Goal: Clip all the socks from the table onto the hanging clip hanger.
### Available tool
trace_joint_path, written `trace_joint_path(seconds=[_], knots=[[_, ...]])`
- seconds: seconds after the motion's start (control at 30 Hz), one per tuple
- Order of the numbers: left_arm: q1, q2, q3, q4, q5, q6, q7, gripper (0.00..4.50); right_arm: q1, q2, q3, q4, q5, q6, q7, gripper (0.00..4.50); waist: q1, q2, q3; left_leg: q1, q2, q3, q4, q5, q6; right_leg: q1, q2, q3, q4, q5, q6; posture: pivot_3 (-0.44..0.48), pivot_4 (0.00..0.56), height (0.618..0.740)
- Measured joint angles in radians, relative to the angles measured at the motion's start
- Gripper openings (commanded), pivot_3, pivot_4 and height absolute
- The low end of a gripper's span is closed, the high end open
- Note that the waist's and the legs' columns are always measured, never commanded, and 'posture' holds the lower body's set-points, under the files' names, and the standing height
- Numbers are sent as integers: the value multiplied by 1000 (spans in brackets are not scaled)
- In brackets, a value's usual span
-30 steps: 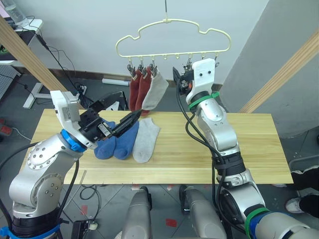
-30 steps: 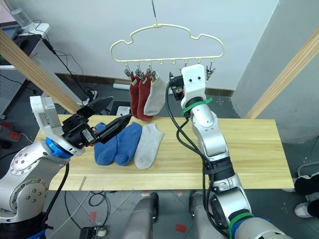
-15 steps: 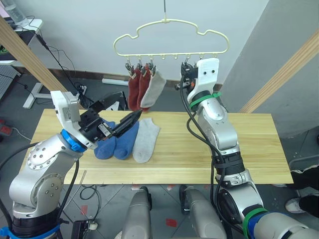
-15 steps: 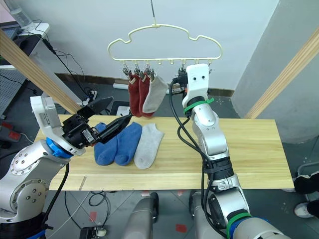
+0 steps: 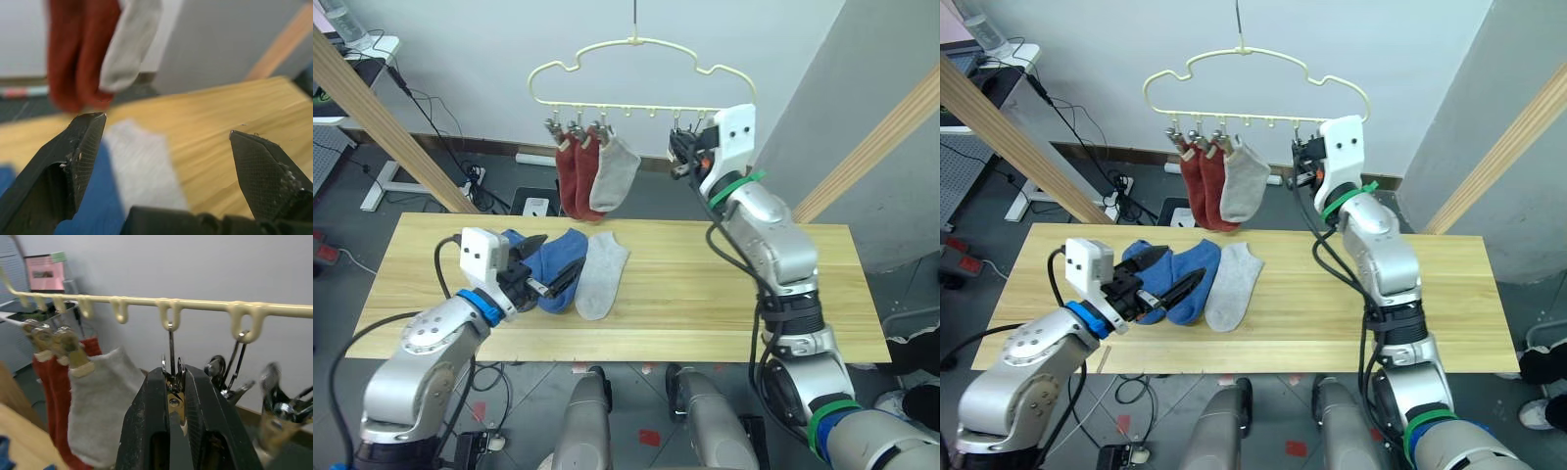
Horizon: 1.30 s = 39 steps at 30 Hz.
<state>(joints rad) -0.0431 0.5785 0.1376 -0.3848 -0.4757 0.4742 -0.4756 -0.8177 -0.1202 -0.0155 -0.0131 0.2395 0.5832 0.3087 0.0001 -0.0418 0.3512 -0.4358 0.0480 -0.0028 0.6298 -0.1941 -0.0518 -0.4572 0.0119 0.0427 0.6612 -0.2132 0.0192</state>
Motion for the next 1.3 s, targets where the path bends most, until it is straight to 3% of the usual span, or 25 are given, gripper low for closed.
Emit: trace_joint_path(seconds=[0.17, 0.43, 0.9, 1.17, 1.3], knots=[[-89, -60, -99, 179, 169, -92, 38, 4500, -23, -45, -4, -45, 99, 148, 72, 370, -5, 0, 0, 0, 0, 1, 0, 0, 0, 0, 0, 1, -1, 0, 0, 16, 351, 740], [-286, -160, -232, 452, 266, -174, -38, 4500, -41, -75, -25, -73, 177, 260, 86, 370, -11, 1, 0, -1, -1, 2, 0, 0, 1, 0, 0, 1, -1, 0, 0, -35, 362, 740], [-449, -233, -286, 840, 427, -305, -56, 4500, -46, -94, -37, -104, 181, 288, 57, 370, -36, 1, 0, -1, -1, 2, 0, -1, 1, 0, 0, 1, 0, 0, 0, -106, 344, 740], [-460, -229, -286, 857, 444, -308, -105, 2666, -43, -94, -37, -120, 180, 299, 44, 347, -42, 0, 0, -1, -1, 2, 0, -1, 1, 0, 0, 1, 0, 0, 0, -111, 319, 740], [-431, -230, -284, 824, 444, -306, -108, 2174, -35, -94, -37, -126, 180, 299, 36, 347, -46, 0, 0, -1, -1, 2, 0, -1, 1, 0, 0, 1, 0, 0, 0, -95, 318, 740]])
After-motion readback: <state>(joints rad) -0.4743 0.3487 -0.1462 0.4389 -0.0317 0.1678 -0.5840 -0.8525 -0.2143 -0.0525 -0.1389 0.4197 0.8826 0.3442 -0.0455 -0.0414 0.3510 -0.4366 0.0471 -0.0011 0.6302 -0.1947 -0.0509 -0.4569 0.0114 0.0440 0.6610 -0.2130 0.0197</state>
